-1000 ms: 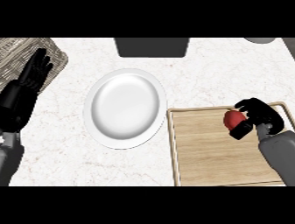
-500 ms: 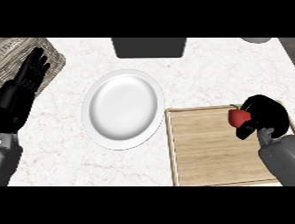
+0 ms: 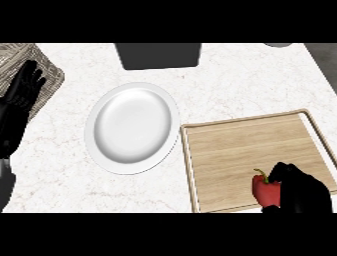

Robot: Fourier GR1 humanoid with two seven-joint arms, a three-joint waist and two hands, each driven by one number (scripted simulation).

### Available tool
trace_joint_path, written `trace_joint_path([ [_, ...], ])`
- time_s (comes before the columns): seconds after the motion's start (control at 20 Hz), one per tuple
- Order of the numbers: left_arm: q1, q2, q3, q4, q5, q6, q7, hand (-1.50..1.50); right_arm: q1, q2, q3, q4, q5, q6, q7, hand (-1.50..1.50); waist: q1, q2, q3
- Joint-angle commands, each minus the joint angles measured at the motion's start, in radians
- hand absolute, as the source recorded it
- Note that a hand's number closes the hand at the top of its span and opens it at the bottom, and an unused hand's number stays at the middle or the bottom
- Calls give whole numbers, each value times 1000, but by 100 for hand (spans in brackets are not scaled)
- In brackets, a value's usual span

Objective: Pick the bell pepper from the tray and place it in the plate

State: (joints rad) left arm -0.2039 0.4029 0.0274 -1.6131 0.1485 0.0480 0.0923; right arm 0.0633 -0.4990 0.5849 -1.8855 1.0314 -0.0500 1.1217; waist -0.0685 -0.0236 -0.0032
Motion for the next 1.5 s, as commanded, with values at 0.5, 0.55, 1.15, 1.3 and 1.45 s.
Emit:
trace_joint_path([
  [0.5,-15,-55,-51,-24,-37,-9,-13,0,-36,407,334,-363,514,78,80,150,69,21,2],
  [0.55,-53,-15,0,18,-1,-38,0,0,-31,477,428,-355,594,89,111,150,64,19,1],
  [1.15,-128,-39,-31,35,-21,-52,33,0,-509,497,226,23,243,-62,218,150,106,32,2],
  [1.3,-109,-39,-32,12,-16,-60,33,0,-615,498,145,146,141,-97,202,150,128,34,2],
  [1.45,-119,-61,-37,25,-28,-43,20,0,-693,498,107,262,75,-174,197,150,130,35,2],
])
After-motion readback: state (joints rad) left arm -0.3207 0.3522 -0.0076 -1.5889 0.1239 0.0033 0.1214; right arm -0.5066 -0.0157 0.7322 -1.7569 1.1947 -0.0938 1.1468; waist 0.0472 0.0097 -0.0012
